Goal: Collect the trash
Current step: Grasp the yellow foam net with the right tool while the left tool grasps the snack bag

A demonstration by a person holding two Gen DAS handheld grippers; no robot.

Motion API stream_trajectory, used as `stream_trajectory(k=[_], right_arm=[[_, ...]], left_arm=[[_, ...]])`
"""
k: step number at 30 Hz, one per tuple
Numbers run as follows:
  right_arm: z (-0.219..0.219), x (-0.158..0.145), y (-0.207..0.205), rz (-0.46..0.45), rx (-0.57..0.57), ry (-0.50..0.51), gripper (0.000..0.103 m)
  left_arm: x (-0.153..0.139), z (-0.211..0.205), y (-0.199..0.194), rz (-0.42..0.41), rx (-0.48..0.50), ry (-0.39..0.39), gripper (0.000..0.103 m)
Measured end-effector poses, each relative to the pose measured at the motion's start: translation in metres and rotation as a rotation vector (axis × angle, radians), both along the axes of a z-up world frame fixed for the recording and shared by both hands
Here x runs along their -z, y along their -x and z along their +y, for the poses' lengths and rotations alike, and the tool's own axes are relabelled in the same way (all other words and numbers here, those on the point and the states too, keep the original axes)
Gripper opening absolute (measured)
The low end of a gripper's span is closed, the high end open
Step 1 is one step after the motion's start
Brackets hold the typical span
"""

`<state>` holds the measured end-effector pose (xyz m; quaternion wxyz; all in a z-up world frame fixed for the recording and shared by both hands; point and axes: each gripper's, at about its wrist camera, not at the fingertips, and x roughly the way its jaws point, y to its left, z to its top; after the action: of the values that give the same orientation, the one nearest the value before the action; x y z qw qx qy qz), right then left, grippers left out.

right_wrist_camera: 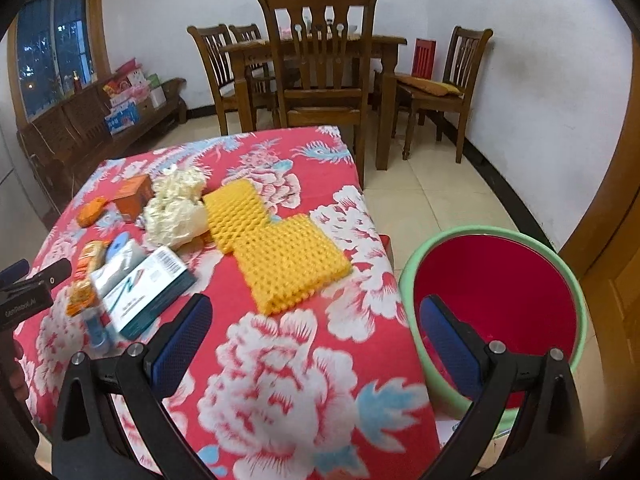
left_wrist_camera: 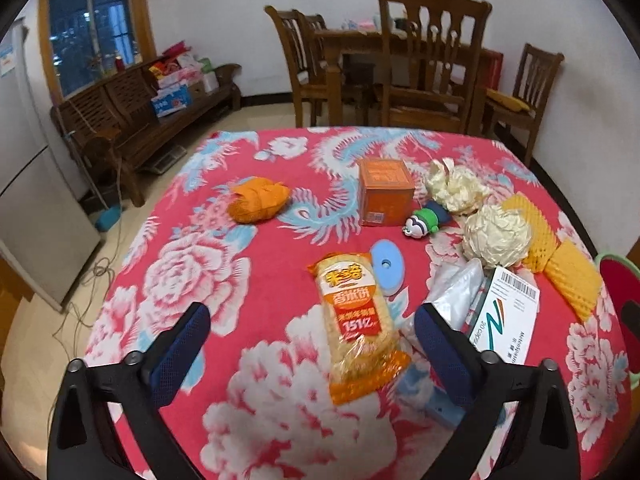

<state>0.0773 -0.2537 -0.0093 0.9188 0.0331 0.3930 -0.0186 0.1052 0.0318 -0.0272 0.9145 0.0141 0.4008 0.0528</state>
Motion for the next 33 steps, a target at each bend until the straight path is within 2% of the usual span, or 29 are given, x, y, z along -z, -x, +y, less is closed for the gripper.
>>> stream_trajectory(k=[5,7,11,16,18,21,24,27,31,33], right_arm=[[-0.001,0.013,-0.027,0.07,0.001,-0.036,0.102],[0.0,0.017,-0.036,0.091,0.005,-0.031,0.102],[0.009,0.026,-0.048,0.116,0.008,0.008,0.102],[0.016,0.033,-0.058,0.14,0.013,0.048,0.1],[0.018,0.037,-0.061,0.152,0.02,0.052,0.096],[0.017,0.042,-0.062,0.167,0.043,0.042,0.085],[0.017,0.045,-0.063,0.173,0.057,0.014,0.078],[0.024,0.043,-0.061,0.163,0.017,0.018,0.062],[0.031,0.042,-0.056,0.148,-0.023,-0.002,0.051],[0.033,0.041,-0.054,0.138,-0.044,-0.024,0.042]], left_arm=[[0.009,-0.002,-0.015,0.04,0.04,0.027,0.09],[0.01,-0.003,-0.018,0.051,0.063,0.038,0.081],[0.016,-0.001,-0.024,0.083,0.09,0.055,0.069],[0.019,0.005,-0.026,0.097,0.119,0.104,0.068],[0.021,0.006,-0.027,0.107,0.128,0.125,0.067],[0.025,0.005,-0.029,0.127,0.152,0.167,0.055],[0.028,0.001,-0.029,0.128,0.163,0.167,0.053],[0.029,0.001,-0.027,0.115,0.172,0.173,0.051],[0.029,0.004,-0.022,0.088,0.177,0.198,0.045],[0.029,0.009,-0.02,0.08,0.177,0.225,0.043]])
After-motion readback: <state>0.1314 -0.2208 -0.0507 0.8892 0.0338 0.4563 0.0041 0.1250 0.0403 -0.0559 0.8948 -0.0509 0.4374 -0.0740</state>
